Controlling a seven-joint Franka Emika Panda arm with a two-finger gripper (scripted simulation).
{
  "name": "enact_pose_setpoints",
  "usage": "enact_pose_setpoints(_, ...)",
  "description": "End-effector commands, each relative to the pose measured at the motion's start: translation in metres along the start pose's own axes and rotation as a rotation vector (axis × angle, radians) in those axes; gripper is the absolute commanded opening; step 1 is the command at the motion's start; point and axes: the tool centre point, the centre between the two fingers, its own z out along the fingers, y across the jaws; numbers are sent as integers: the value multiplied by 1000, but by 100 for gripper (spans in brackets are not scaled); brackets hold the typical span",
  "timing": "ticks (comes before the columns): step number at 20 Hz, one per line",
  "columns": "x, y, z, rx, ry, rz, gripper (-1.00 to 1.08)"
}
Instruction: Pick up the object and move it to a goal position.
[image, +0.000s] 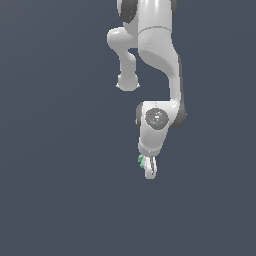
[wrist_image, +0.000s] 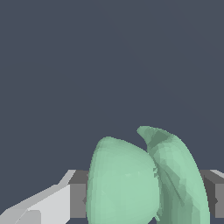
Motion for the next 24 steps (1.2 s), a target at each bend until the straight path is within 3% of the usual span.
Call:
enact_pose_setpoints(1,-1,2,0,0,0,0,-100)
enact_pose_setpoints(8,-11,19,-2,0,0,0,-100)
enact_pose_setpoints(24,-49,85,-9,0,0,-1,-100)
